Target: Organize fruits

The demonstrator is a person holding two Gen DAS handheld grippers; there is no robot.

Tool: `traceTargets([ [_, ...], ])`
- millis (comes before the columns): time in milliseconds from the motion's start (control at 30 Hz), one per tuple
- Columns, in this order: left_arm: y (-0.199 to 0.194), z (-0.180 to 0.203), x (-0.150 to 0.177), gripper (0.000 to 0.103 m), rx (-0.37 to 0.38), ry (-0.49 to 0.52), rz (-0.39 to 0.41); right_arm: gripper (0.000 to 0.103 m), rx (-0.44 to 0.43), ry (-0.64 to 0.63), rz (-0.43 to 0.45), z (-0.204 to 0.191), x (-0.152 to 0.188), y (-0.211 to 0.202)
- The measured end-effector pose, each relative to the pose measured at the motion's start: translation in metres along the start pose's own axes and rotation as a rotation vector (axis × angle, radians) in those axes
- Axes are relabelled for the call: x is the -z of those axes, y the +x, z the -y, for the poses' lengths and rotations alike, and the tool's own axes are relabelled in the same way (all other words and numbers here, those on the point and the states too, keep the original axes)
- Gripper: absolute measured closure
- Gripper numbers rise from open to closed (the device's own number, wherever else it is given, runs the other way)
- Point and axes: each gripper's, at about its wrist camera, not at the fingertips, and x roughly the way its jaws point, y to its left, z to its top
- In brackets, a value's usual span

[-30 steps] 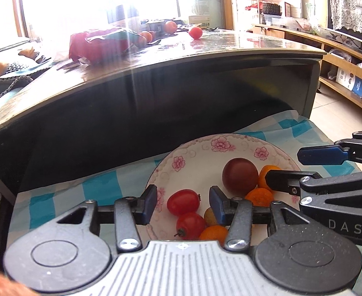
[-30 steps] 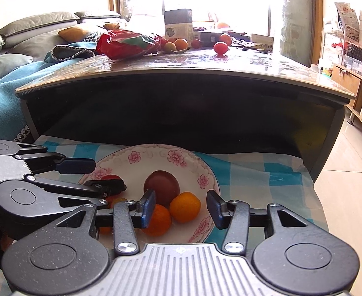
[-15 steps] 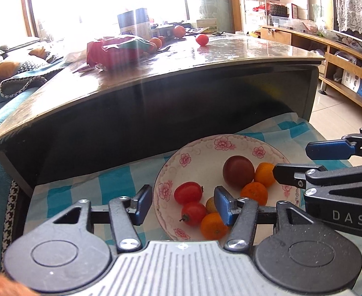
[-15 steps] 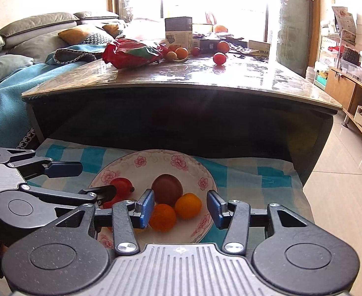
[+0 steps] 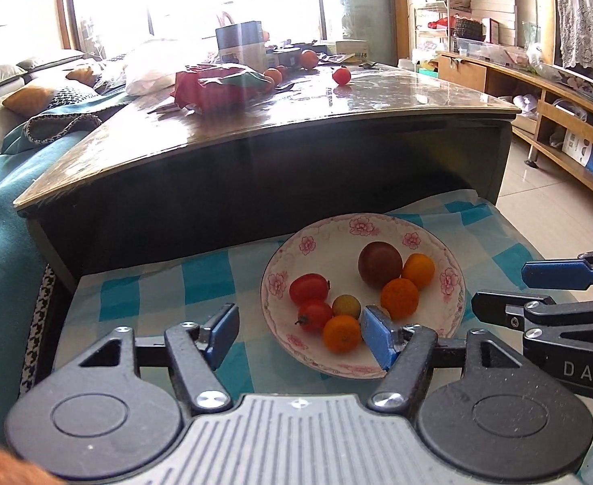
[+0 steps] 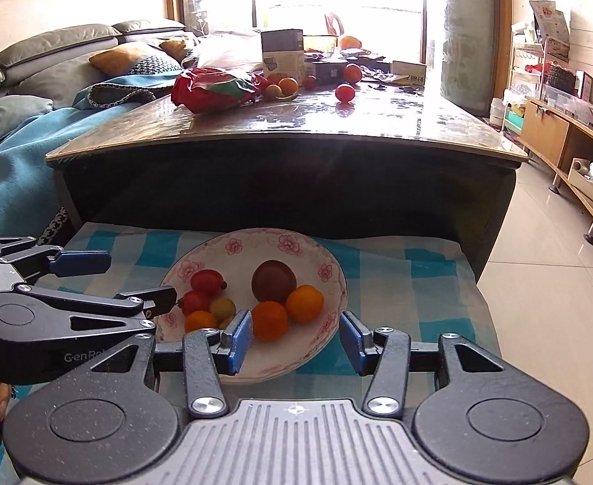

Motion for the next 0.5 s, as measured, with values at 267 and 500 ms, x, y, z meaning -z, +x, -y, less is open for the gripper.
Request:
traceTargets([
  [267,-0.032,0.004,0.015,0.021,-0.013,-0.008,0.009,0.061,-0.006,0.016,-0.018,-0.008,0.017,-0.025],
  [500,-0.055,0.005,0.028,0.018,-0.018,-0.025,0.007,0.058,-0.002,0.042,-0.01,-0.009,0.028,-0.051],
])
